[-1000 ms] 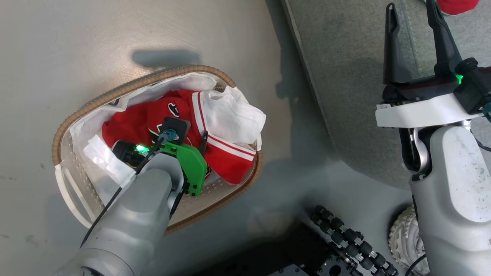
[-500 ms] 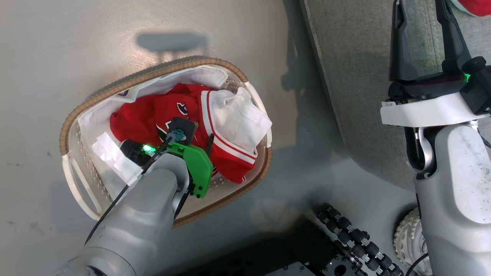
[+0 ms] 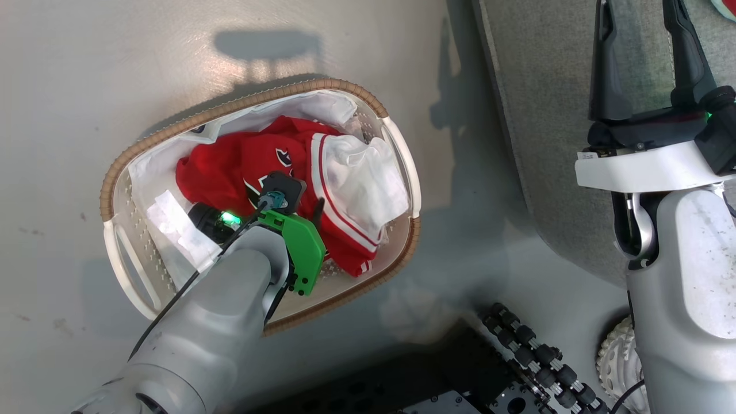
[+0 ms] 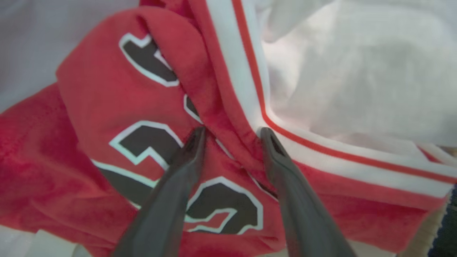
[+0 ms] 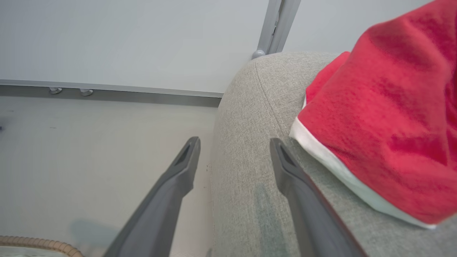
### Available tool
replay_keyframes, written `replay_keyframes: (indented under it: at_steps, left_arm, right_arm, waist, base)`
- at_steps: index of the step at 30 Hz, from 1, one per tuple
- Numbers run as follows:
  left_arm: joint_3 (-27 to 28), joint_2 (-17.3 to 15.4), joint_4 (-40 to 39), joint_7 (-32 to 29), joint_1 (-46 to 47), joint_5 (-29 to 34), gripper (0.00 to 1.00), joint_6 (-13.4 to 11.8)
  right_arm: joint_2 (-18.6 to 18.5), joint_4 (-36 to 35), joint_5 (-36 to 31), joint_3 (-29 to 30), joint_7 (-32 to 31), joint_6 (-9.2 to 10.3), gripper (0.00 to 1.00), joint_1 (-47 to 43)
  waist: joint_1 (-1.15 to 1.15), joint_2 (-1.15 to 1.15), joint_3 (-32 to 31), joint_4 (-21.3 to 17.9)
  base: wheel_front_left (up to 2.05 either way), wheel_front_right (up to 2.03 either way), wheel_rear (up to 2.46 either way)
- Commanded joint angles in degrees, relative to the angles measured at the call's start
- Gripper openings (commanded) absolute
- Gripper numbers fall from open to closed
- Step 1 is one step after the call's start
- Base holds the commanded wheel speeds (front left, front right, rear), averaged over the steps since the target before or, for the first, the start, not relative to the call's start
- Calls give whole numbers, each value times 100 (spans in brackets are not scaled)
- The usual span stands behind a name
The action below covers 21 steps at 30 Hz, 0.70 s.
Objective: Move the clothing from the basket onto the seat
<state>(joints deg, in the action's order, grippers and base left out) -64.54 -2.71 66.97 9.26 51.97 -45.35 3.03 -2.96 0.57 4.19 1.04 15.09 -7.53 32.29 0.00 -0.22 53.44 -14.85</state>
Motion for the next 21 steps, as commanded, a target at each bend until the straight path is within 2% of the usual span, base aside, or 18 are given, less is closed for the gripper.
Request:
replay_keyframes:
  at_steps: [1,11,21]
  left_arm:
    - [-20,-38,29,23,96,-31,0,26]
    - [-19,-39,179,452,186,-264,0,155]
    - [249,-33,-221,596,-234,-266,0,245]
  right_arm:
    - [-13,-8,-12,-5,8,8,100,-22]
    - [-6,163,203,-157,8,8,100,230]
    - [-8,531,276,-379,8,8,100,228]
  waist:
    - [0,22,-10,2]
    - [0,22,-227,-92]
    - [0,22,-1162,168]
  base:
    - [0,0,0]
    - [0,0,0]
    - [0,0,0]
